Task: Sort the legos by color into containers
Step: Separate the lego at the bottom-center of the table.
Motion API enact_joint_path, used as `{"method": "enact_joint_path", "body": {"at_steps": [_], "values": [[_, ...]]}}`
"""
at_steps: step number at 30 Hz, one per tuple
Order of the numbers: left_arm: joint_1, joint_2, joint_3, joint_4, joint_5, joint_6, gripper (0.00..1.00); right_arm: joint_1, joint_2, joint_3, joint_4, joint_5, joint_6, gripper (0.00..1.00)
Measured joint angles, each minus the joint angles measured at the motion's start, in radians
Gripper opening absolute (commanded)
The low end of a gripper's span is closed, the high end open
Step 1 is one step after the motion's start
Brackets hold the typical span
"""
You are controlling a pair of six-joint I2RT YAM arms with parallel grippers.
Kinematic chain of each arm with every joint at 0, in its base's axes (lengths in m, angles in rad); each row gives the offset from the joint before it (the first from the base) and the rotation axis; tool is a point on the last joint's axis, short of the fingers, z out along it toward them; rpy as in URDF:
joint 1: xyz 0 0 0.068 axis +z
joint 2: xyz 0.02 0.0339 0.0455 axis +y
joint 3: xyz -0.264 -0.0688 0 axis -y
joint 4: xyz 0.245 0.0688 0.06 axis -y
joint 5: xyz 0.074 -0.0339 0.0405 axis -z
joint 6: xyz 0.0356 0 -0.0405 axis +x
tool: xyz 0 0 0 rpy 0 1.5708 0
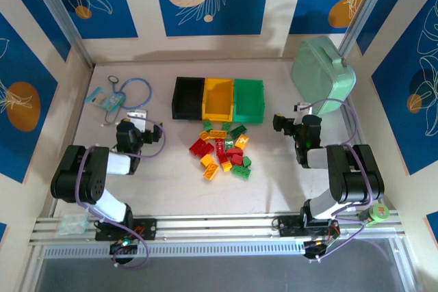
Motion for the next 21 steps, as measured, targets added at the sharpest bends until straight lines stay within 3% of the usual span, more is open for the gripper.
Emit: {"method": "enact_joint_path", "body": {"at_steps": [11, 15, 18, 21], "values": [[-0.001, 0.0, 0.002, -0.002, -0.001, 0.001, 1.0, 0.0, -0.003, 0.002, -0.008, 0.0, 0.0, 0.99], [-0.067, -0.082, -0.01, -0.05, -0.103, 0.027, 1.0, 0.029, -0.142, 0.079, -0.248, -0.008, -0.021, 0.99], [-0.139, -0.246, 0.042, -0.251, -0.194, -0.002, 1.0, 0.097, -0.334, 0.167, -0.39, -0.023, -0.016, 0.99], [-0.156, -0.356, 0.174, -0.438, -0.198, -0.08, 1.0, 0.114, -0.469, 0.323, -0.623, -0.041, 0.136, 0.99]]}}
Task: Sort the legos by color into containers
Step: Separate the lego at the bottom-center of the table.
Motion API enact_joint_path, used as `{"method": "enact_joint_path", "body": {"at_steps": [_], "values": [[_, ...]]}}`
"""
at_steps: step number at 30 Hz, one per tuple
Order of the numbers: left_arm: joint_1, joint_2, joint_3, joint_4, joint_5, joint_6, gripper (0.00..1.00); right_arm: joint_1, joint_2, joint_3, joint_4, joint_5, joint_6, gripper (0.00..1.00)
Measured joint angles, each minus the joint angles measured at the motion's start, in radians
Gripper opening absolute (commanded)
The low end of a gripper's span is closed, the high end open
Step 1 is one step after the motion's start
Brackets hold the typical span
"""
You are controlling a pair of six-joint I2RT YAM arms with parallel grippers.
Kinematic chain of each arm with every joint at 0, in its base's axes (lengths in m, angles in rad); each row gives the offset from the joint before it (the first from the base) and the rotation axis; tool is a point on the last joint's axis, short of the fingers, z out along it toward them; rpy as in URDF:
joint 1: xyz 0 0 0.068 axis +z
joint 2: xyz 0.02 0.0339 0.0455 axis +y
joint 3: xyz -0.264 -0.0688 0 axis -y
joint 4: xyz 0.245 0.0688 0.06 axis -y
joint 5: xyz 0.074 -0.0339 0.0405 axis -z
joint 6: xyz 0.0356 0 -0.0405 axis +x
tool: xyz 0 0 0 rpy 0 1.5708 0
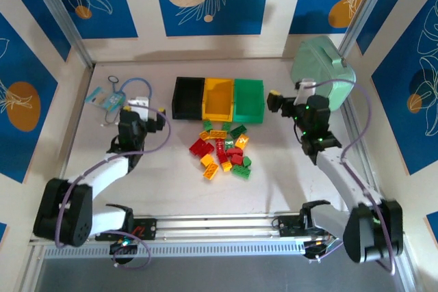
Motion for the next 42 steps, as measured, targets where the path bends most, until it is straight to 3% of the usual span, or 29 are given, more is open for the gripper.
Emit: {"method": "enact_joint_path", "body": {"at_steps": [4, 7, 13, 21, 31, 42], "values": [[-0.006, -0.09, 0.088, -0.129, 0.076, -0.139, 1.0, -0.084, -0.054, 0.097, -0.179, -0.143, 0.159, 0.99], [-0.045, -0.113, 0.112, -0.234, 0.111, -0.215, 1.0, -0.006, -0.064, 0.081, -0.312, -0.161, 0.219, 0.99], [-0.238, -0.066, 0.181, -0.491, 0.15, -0.274, 0.95, 0.16, -0.059, 0.08, -0.524, -0.132, 0.259, 0.99], [-0.429, 0.007, 0.193, -0.662, 0.141, -0.318, 0.87, 0.251, 0.063, 0.198, -0.732, -0.05, 0.302, 0.99], [-0.483, 0.051, 0.188, -0.707, 0.14, -0.405, 0.8, 0.264, 0.244, 0.342, -0.939, 0.015, 0.391, 0.99], [-0.521, 0.123, 0.194, -0.714, 0.154, -0.458, 0.73, 0.357, 0.153, 0.342, -0.974, 0.004, 0.389, 0.97]]}}
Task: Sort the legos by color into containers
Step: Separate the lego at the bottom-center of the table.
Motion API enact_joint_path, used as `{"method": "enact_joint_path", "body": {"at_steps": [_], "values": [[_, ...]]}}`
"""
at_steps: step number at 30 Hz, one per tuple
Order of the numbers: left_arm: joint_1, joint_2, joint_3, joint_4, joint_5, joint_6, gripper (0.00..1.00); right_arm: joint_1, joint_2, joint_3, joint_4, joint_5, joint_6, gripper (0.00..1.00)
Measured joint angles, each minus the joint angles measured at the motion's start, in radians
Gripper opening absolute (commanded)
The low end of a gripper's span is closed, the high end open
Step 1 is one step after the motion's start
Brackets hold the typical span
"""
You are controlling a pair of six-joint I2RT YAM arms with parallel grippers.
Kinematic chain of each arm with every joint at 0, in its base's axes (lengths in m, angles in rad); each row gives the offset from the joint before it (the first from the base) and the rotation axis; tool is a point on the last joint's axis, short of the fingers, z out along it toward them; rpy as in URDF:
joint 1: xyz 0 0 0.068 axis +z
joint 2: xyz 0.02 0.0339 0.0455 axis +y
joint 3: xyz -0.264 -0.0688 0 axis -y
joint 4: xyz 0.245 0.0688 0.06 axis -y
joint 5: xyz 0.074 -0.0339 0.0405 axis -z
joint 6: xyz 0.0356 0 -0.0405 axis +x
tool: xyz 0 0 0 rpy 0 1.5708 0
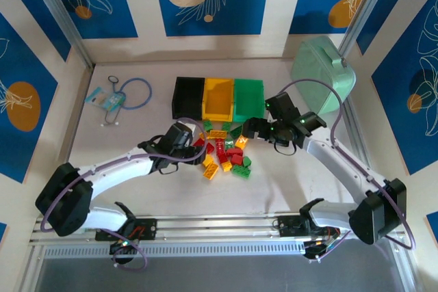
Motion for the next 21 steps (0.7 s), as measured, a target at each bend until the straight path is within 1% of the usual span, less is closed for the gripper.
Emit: {"method": "enact_joint_path", "body": {"at_steps": [7, 10, 13, 17, 21], "values": [[-0.031, 0.079, 0.053, -0.022, 0.011, -0.01, 0.65, 0.009, -0.045, -0.012, 0.002, -0.018, 0.004, 0.94], [-0.047, 0.117, 0.074, -0.022, 0.018, -0.009, 0.63, 0.029, -0.05, -0.045, 0.007, -0.018, 0.012, 0.93], [-0.057, 0.15, 0.081, -0.022, 0.021, -0.01, 0.58, 0.045, -0.05, -0.08, 0.007, -0.019, 0.021, 0.92], [-0.061, 0.177, 0.087, -0.022, 0.026, -0.009, 0.55, 0.047, -0.041, -0.09, 0.01, -0.019, 0.023, 0.92], [-0.068, 0.211, 0.108, -0.022, 0.029, -0.009, 0.54, 0.047, -0.018, -0.089, 0.019, -0.019, 0.022, 0.92]]}}
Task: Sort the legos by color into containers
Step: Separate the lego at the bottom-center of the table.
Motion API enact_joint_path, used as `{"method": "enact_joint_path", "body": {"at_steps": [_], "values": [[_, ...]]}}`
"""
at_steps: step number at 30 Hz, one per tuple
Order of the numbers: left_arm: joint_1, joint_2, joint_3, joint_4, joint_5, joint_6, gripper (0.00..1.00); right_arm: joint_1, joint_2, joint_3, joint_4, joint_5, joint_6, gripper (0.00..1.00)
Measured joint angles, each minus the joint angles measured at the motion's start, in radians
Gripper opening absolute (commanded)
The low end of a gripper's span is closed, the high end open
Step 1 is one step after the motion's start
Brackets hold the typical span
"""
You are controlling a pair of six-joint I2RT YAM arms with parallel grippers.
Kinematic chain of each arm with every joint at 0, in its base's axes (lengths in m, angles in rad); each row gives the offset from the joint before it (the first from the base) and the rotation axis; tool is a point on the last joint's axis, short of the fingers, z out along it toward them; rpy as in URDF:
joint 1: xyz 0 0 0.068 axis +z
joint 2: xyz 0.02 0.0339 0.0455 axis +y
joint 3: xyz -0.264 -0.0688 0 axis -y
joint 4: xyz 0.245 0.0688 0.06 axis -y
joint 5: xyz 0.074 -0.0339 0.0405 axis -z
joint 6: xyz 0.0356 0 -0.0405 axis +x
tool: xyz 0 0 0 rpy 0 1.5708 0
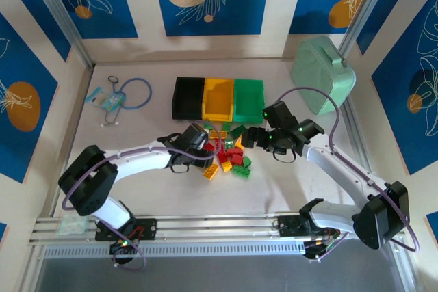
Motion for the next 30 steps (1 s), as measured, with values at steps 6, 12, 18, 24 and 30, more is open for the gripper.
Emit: {"method": "enact_joint_path", "body": {"at_steps": [6, 12, 18, 24, 30], "values": [[-0.021, 0.023, 0.029, -0.01, -0.001, 0.0, 0.55, 0.0, 0.026, 0.0, 0.031, -0.006, -0.007, 0.92], [-0.037, 0.054, 0.079, -0.041, -0.005, 0.004, 0.55, 0.0, 0.031, -0.001, 0.048, -0.013, -0.007, 0.92], [-0.038, 0.087, 0.109, -0.079, -0.022, 0.025, 0.55, 0.0, 0.013, -0.034, 0.069, -0.013, -0.006, 0.92], [-0.04, 0.09, 0.111, -0.093, -0.039, 0.03, 0.54, -0.001, 0.01, -0.053, 0.073, -0.013, -0.006, 0.92], [-0.04, 0.09, 0.111, -0.093, -0.038, 0.03, 0.5, -0.001, 0.01, -0.055, 0.08, -0.013, -0.003, 0.92]]}}
